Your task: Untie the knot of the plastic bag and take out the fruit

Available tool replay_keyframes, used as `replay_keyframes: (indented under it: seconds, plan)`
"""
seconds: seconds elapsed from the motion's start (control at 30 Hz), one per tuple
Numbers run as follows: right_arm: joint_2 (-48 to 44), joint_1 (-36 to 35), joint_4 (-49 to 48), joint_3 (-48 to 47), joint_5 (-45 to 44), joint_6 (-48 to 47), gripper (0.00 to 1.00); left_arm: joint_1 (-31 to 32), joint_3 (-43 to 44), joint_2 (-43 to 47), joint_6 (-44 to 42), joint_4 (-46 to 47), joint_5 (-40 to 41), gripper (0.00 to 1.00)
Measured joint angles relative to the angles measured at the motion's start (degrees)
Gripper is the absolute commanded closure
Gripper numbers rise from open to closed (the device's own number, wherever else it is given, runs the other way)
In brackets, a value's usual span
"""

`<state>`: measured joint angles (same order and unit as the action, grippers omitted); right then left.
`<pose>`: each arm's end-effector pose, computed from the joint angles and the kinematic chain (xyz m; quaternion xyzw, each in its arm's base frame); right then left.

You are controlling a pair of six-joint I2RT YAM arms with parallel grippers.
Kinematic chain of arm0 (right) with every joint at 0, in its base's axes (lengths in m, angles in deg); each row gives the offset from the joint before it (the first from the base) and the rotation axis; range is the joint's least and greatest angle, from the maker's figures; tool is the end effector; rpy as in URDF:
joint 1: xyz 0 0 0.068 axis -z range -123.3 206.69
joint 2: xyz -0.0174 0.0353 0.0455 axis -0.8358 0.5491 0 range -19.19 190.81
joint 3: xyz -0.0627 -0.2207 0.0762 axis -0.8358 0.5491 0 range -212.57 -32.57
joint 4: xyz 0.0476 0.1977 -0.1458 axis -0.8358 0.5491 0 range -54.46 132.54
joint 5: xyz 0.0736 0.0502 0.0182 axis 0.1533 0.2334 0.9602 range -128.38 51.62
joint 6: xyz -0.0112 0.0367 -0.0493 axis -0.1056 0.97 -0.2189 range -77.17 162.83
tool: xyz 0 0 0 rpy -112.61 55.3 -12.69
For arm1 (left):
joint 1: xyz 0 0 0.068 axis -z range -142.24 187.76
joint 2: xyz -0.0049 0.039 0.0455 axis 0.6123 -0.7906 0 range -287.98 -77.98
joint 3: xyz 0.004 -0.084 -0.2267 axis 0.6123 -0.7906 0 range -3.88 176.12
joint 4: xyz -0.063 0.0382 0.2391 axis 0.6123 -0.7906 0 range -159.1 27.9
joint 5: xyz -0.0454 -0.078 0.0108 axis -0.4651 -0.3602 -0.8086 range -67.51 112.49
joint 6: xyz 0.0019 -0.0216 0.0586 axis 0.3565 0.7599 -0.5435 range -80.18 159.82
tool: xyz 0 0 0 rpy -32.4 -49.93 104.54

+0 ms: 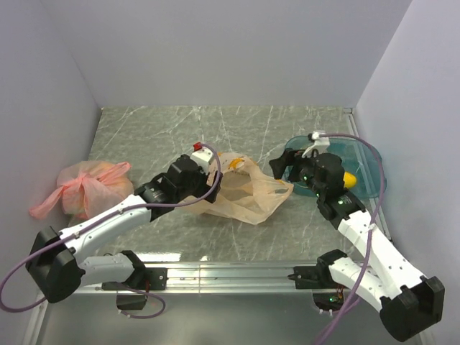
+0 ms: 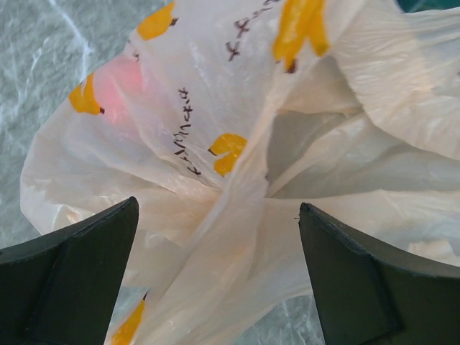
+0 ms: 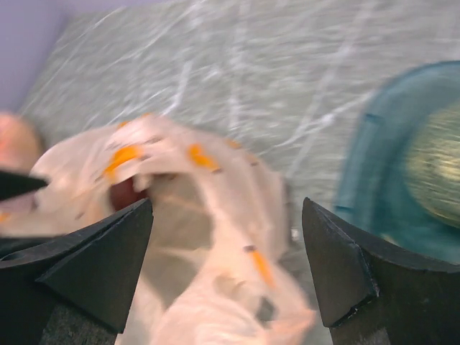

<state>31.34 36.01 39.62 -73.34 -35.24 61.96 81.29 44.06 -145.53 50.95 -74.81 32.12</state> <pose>0.2146 0.0838 0.2831 -0.0275 0.7865 0.2302 0.5724 0.2035 -0.1826 0.2414 0.2046 0.8495 -0.1554 0.4608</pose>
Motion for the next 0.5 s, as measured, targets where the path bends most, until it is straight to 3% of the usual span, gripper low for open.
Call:
replay_keyframes:
  seconds: [0.17,0.37,0.47,0.5]
  plan:
    - [0.7,-6.3,-1.3,0.0,4.6,-1.7,0.11,0.0,-0.2,0.6,-1.3,1.5,-1.4,0.01]
    - [5.0,-14.1,-4.0,0.1,7.9,-2.3,0.11,0.1,-0.1,-5.1,-0.5,1.5,-0.1,0.04]
    - [7.0,-16.3,-6.4,1.0,8.8,-2.3,0.11,0.1,0.9,-9.0,1.1,-0.1,1.8,0.17]
    - [7.6,-16.7,-7.2,1.3,8.8,-2.1,0.11,0.1,1.6,-10.3,1.9,-0.8,2.3,0.34]
